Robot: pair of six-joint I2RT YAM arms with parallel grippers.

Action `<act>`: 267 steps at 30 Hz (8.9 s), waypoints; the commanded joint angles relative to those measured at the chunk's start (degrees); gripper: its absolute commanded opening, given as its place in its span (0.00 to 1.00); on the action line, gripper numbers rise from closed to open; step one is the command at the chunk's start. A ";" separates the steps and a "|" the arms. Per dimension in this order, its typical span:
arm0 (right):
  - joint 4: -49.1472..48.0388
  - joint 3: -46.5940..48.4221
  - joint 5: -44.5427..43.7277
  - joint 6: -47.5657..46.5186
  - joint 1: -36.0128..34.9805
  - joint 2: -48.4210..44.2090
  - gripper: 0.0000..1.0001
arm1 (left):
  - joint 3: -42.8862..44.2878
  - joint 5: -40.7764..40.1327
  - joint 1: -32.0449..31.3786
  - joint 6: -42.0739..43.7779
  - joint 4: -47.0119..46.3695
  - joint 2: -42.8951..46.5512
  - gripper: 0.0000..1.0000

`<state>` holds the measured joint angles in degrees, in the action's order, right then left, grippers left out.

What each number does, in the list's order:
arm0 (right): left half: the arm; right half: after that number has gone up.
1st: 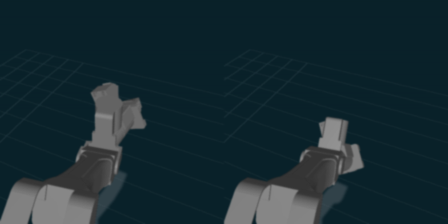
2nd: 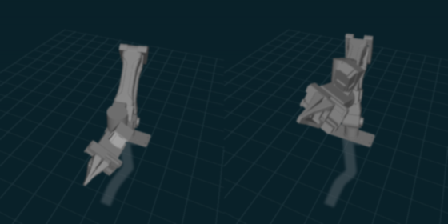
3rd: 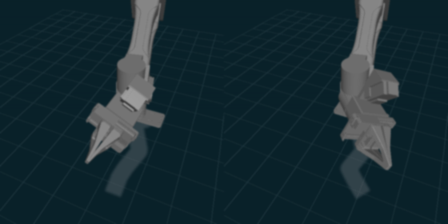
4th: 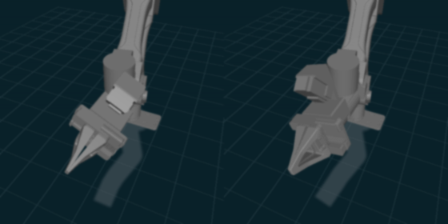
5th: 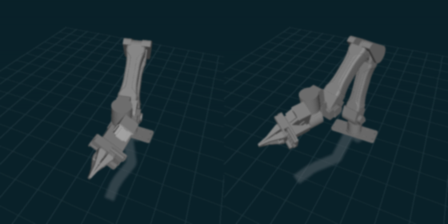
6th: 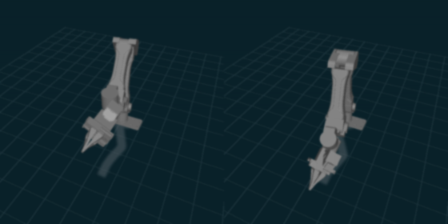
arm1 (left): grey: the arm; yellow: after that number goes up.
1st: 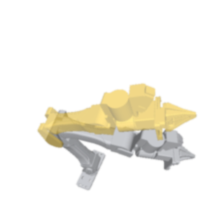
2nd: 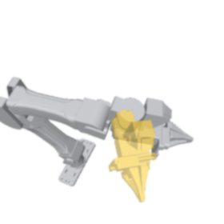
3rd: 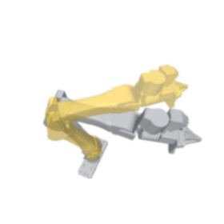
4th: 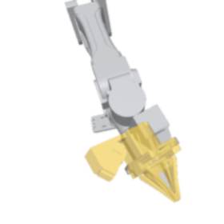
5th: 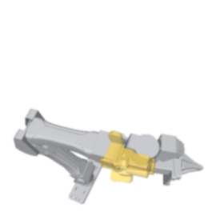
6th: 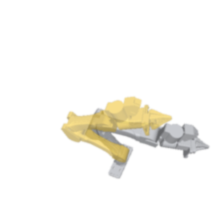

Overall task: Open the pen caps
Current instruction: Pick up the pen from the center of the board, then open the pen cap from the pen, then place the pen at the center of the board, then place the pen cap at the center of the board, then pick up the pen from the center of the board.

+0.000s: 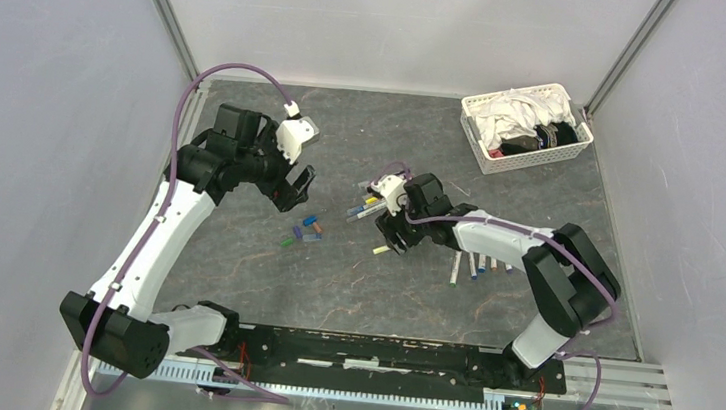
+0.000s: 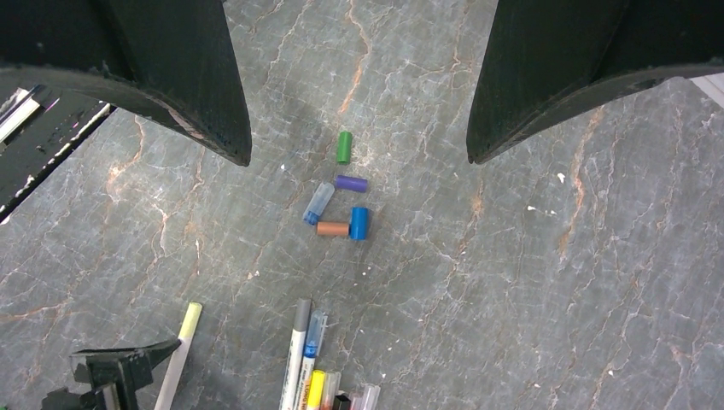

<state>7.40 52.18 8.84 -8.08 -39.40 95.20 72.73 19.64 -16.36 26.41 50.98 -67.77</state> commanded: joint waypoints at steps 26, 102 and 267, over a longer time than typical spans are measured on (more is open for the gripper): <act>-2.82 -13.97 -2.22 4.48 -1.57 -6.16 0.33 | 2.97 4.11 0.28 3.37 4.11 -0.06 1.00; -18.92 -10.76 42.22 33.24 -5.75 -11.59 0.00 | -1.02 24.05 -5.84 39.11 23.10 -7.93 0.02; -25.18 -9.84 34.27 16.44 -4.07 -9.60 0.00 | -6.21 38.87 12.41 44.34 25.99 -8.23 1.00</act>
<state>-13.30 43.13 32.84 2.04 -43.40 86.96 66.35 50.70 -2.72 59.94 71.88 -74.94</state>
